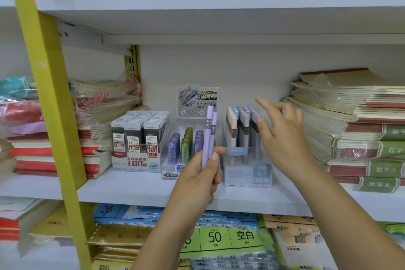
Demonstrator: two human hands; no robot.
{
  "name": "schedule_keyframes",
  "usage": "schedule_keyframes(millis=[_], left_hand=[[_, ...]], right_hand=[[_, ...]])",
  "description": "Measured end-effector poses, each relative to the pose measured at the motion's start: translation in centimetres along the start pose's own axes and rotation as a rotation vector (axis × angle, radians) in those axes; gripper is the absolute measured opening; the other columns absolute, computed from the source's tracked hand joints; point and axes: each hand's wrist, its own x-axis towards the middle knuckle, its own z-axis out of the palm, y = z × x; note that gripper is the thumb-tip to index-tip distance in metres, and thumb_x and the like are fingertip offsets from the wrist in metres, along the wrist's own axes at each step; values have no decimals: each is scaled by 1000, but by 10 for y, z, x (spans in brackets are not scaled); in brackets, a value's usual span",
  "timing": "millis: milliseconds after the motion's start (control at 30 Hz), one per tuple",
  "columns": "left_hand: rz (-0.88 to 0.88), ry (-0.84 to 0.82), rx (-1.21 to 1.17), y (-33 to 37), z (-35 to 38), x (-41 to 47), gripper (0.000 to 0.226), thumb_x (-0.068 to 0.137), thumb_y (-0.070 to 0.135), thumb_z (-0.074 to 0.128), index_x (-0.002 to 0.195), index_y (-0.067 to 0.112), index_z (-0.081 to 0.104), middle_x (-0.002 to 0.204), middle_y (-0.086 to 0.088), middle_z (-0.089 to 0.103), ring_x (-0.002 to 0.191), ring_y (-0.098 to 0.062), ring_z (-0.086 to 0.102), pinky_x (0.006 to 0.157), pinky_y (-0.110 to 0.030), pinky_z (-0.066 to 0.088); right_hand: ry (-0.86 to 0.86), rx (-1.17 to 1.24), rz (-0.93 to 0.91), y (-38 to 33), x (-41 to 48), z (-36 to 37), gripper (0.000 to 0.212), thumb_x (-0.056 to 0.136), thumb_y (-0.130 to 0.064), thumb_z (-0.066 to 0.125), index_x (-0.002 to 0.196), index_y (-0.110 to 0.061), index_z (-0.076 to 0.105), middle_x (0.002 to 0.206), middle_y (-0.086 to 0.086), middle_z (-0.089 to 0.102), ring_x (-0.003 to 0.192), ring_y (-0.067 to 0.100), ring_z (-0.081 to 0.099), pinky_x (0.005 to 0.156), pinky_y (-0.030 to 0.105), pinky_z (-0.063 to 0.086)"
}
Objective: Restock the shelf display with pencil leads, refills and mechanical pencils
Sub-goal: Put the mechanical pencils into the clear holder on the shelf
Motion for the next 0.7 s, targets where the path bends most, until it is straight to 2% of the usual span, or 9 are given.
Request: schedule_keyframes(millis=[100, 167, 267, 367, 500, 600, 700], left_hand=[[-6, -42, -14, 5, 2, -2, 24, 102, 42, 46, 108, 46, 69, 66, 9, 48, 48, -4, 32, 45, -15, 30], [-6, -76, -30, 8, 4, -4, 25, 103, 41, 46, 109, 44, 69, 66, 10, 47, 49, -5, 31, 45, -16, 29], [-9, -129, -52, 11, 9, -6, 25, 103, 40, 47, 111, 41, 70, 66, 10, 47, 49, -6, 29, 46, -16, 28], [-17, -158, -66, 12, 14, -8, 24, 102, 40, 47, 110, 40, 70, 66, 10, 48, 48, -6, 29, 46, -17, 27], [-29, -149, -62, 12, 13, -8, 25, 103, 38, 47, 107, 39, 71, 67, 9, 49, 48, -5, 29, 45, -17, 27], [-28, -144, -35, 11, 11, -8, 24, 103, 39, 47, 107, 39, 70, 67, 9, 49, 49, -5, 29, 46, -16, 28], [-34, -122, -31, 11, 9, -7, 24, 102, 41, 47, 109, 39, 71, 67, 10, 47, 48, -4, 30, 45, -16, 29]], right_hand=[[91, 123, -96, -15, -5, -17, 26, 98, -25, 49, 120, -26, 63, 103, -14, 50, 103, 6, 40, 81, 19, 30], [-14, 327, -68, -29, -10, -25, 20, 96, -27, 54, 112, -33, 65, 95, -16, 64, 94, 7, 56, 75, 15, 39], [-282, 702, 66, -47, -20, -28, 28, 94, -25, 60, 119, -36, 59, 89, -8, 74, 88, 2, 65, 72, 8, 47], [-333, 913, 123, -55, -26, -28, 27, 92, -11, 61, 111, -30, 64, 83, 6, 73, 79, 6, 67, 63, 12, 51], [-355, 929, 153, -54, -23, -31, 23, 90, -15, 64, 108, -30, 62, 85, 4, 74, 81, 13, 66, 66, 21, 50], [-385, 936, 127, -52, -22, -28, 24, 89, -14, 66, 106, -31, 61, 82, 0, 73, 77, 11, 65, 63, 19, 50], [-237, 941, 144, -51, -21, -26, 22, 89, -10, 66, 102, -27, 60, 77, 5, 72, 69, 10, 63, 60, 19, 48]])
